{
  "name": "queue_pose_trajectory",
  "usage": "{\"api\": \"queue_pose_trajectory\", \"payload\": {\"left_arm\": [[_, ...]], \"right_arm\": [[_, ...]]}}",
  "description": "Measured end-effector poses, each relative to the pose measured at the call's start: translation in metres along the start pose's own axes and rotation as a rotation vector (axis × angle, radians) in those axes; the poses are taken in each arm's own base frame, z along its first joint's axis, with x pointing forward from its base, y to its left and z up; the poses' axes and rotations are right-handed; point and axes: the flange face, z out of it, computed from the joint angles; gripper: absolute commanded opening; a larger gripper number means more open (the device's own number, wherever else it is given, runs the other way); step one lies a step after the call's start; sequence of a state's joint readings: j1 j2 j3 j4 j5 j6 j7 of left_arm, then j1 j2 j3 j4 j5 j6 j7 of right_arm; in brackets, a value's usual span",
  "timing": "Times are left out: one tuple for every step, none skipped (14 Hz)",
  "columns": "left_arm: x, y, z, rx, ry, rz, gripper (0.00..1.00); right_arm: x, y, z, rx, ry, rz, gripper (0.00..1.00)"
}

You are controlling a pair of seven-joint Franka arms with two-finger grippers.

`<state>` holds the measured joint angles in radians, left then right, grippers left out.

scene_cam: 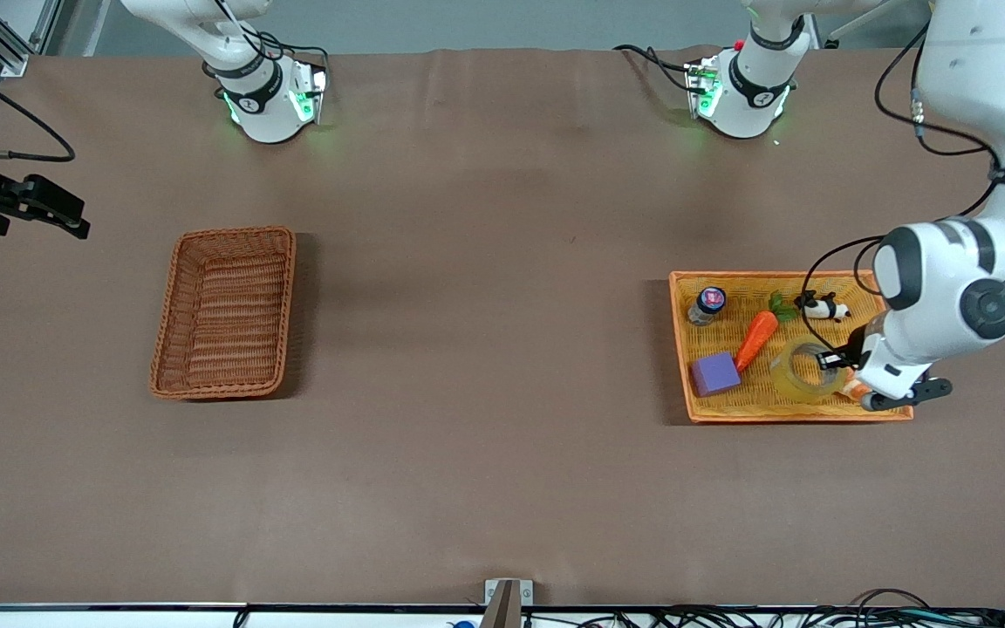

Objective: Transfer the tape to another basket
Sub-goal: 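Grasp the tape roll with the left gripper and carry it toward the basket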

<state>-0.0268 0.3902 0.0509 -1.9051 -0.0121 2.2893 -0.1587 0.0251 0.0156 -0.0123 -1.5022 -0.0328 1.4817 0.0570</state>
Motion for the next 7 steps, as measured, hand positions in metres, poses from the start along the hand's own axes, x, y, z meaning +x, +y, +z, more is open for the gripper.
{"api": "queue_pose_trajectory", "payload": {"left_arm": [[-0.003, 0.021, -0.022, -0.018, 0.019, 0.023, 0.05], [-0.01, 0.046, -0.041, -0.033, 0.015, 0.034, 0.05], [-0.018, 0.072, -0.057, -0.041, -0.006, 0.048, 0.05], [-0.026, 0.099, -0.072, -0.046, -0.036, 0.072, 0.05], [-0.034, 0.126, -0.086, -0.05, -0.063, 0.095, 0.05], [-0.044, 0.154, -0.096, -0.054, -0.08, 0.115, 0.05], [-0.057, 0.182, -0.103, -0.053, -0.083, 0.134, 0.06]], "right_arm": [[0.0, 0.0, 0.0, 0.0, 0.0, 0.0, 1.0], [0.0, 0.0, 0.0, 0.0, 0.0, 0.0, 1.0], [0.0, 0.0, 0.0, 0.0, 0.0, 0.0, 1.0], [0.0, 0.0, 0.0, 0.0, 0.0, 0.0, 1.0], [0.0, 0.0, 0.0, 0.0, 0.0, 0.001, 1.0], [0.0, 0.0, 0.0, 0.0, 0.0, 0.001, 1.0], [0.0, 0.0, 0.0, 0.0, 0.0, 0.001, 1.0]]}}
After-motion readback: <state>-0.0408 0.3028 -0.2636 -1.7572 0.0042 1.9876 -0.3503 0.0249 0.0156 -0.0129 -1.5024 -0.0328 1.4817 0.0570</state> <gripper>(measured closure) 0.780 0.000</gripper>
